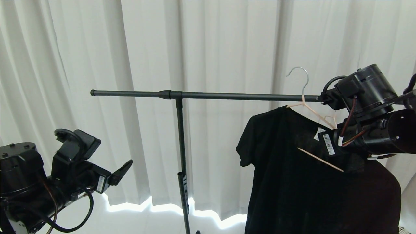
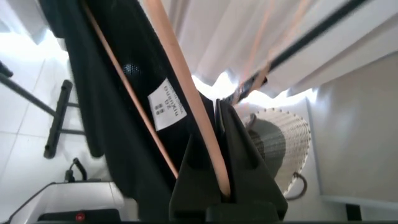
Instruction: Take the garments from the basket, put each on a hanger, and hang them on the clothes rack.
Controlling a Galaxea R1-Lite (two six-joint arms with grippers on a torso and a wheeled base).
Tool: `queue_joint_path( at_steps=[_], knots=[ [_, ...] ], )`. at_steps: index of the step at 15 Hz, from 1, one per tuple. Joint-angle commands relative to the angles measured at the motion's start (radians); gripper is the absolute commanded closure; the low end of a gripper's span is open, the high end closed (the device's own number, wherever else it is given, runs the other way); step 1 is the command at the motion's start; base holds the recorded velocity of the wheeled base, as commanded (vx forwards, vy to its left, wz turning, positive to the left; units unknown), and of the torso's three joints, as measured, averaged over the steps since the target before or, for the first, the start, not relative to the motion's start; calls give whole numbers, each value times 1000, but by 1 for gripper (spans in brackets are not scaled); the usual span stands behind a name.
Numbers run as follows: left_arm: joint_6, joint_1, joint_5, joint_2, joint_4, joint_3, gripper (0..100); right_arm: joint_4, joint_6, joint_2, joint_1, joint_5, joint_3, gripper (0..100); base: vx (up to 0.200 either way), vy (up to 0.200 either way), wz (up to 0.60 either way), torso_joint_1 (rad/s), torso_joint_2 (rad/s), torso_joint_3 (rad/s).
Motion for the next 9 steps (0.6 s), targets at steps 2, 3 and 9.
queue_joint_path(
  at_steps=[2, 3, 9],
  knots=[
    [0, -43, 0, -15, 0, 6, 0, 0, 0, 13, 1, 1, 1, 100, 200, 0, 0, 7, 12, 2],
    [0, -46, 0, -15, 0, 6, 0, 0, 0, 13, 1, 1, 1, 100, 200, 0, 0, -2, 2, 7],
    [-1, -46, 0, -24, 0, 4, 0, -23, 41, 54, -10, -1, 30, 100, 33, 0, 0, 0, 0, 0]
  ],
)
